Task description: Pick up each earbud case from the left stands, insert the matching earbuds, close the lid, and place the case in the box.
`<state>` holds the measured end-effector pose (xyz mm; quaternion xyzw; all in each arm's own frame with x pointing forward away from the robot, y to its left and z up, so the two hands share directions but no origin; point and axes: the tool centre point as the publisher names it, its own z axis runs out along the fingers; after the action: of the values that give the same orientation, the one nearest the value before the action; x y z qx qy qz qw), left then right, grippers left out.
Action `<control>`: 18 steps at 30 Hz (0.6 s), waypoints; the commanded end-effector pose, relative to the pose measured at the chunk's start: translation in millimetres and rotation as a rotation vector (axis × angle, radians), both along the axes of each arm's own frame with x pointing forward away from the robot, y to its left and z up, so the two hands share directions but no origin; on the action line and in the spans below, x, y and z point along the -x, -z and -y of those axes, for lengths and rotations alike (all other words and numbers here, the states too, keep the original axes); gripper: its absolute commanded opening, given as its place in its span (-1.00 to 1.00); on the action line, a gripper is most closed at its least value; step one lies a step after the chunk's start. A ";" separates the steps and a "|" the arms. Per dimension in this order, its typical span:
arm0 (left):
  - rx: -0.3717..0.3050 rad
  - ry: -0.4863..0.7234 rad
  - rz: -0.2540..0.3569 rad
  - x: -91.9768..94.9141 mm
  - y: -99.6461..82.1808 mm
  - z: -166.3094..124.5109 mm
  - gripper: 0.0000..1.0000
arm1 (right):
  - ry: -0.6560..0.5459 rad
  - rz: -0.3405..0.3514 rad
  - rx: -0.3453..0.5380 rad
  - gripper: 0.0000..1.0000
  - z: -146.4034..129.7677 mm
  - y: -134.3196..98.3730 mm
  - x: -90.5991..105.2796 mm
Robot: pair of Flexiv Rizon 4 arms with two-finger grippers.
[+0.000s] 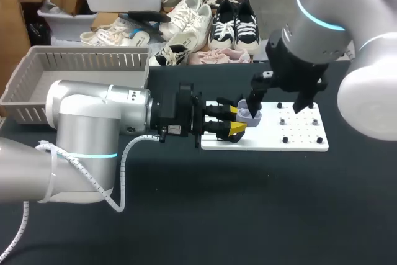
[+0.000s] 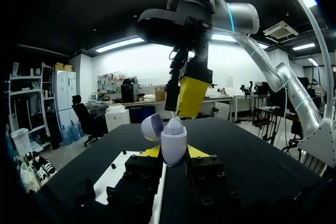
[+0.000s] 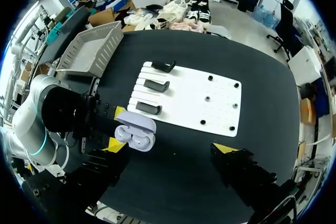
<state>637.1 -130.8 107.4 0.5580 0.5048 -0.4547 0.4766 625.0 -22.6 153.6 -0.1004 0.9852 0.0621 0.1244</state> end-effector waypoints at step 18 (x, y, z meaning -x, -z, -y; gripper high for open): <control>0.002 -0.005 0.002 1.4 0.5 0.1 -1.00 | 0.129 0.074 -0.057 1.00 5.4 -26.5 -27.1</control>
<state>637.0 -130.8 107.4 0.5580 0.5048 -0.4547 0.4766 651.9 -27.1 182.6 -0.0450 0.9838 0.0783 0.1551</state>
